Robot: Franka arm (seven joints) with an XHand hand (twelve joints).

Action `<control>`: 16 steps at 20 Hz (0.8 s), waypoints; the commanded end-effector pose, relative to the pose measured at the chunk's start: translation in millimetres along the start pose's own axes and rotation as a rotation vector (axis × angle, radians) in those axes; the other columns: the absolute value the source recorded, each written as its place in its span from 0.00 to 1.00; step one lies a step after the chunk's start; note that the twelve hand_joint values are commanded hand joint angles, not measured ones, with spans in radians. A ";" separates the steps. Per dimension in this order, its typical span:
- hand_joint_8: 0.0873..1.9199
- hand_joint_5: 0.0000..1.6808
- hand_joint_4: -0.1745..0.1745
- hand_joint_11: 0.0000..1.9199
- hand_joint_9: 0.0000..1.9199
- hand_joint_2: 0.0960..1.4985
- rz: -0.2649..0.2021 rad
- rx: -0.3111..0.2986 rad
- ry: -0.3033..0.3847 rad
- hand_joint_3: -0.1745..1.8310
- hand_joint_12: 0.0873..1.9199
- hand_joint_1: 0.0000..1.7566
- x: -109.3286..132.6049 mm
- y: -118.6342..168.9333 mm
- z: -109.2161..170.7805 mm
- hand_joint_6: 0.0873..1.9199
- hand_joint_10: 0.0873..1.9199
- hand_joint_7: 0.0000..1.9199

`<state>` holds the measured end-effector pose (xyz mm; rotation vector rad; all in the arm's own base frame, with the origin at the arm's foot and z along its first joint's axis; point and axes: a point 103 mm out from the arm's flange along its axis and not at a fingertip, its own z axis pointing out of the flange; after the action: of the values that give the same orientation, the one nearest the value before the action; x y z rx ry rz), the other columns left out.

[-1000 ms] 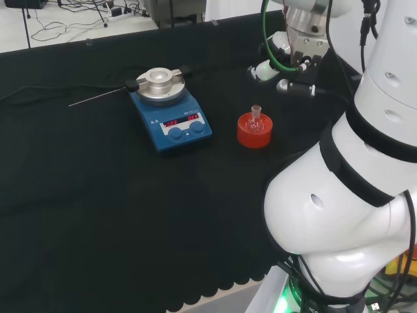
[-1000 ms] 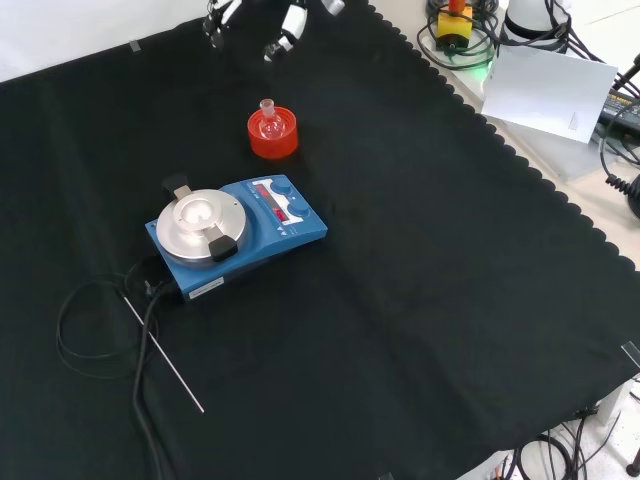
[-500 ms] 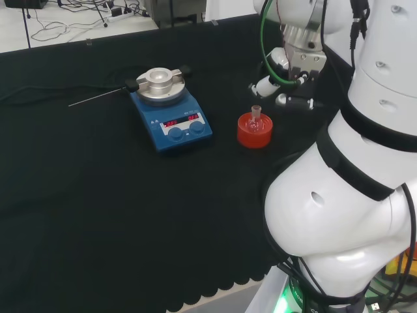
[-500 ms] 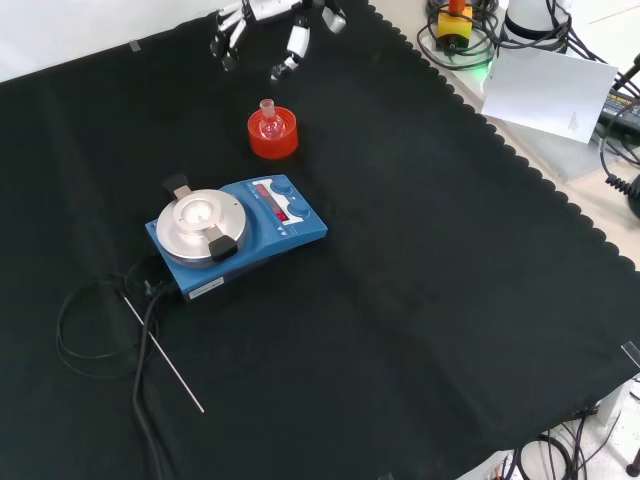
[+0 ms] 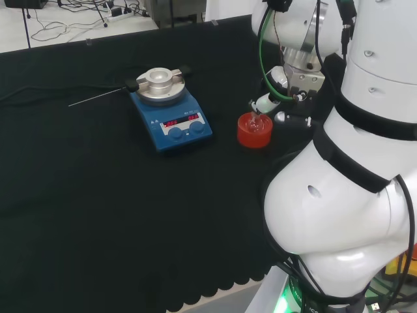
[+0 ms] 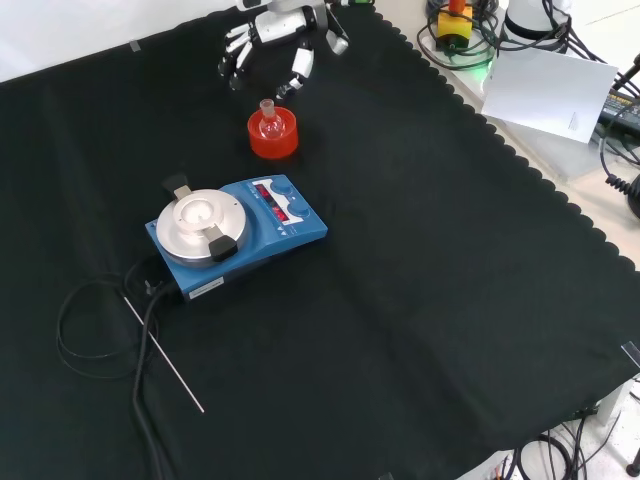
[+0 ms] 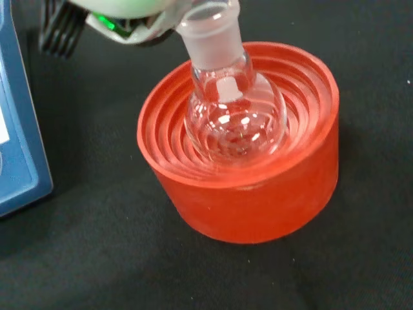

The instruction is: Pick up the round-bottom flask.

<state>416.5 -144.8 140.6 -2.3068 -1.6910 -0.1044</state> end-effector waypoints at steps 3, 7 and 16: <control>0.30 0.41 0.40 0.02 0.21 0.36 0.000 0.010 0.008 0.42 0.72 0.51 -5.2 1.4 16.4 0.05 0.32 0.10; 0.30 0.42 0.40 0.02 0.21 0.36 -0.004 0.002 0.009 0.43 0.72 0.51 -9.2 2.5 20.2 0.06 0.32 0.10; 0.30 0.42 0.40 0.02 0.21 0.34 -0.010 -0.040 0.015 0.43 0.72 0.53 -9.7 4.6 32.6 0.15 0.32 0.10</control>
<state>416.6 -146.4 112.4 -2.3301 -1.7111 -0.1472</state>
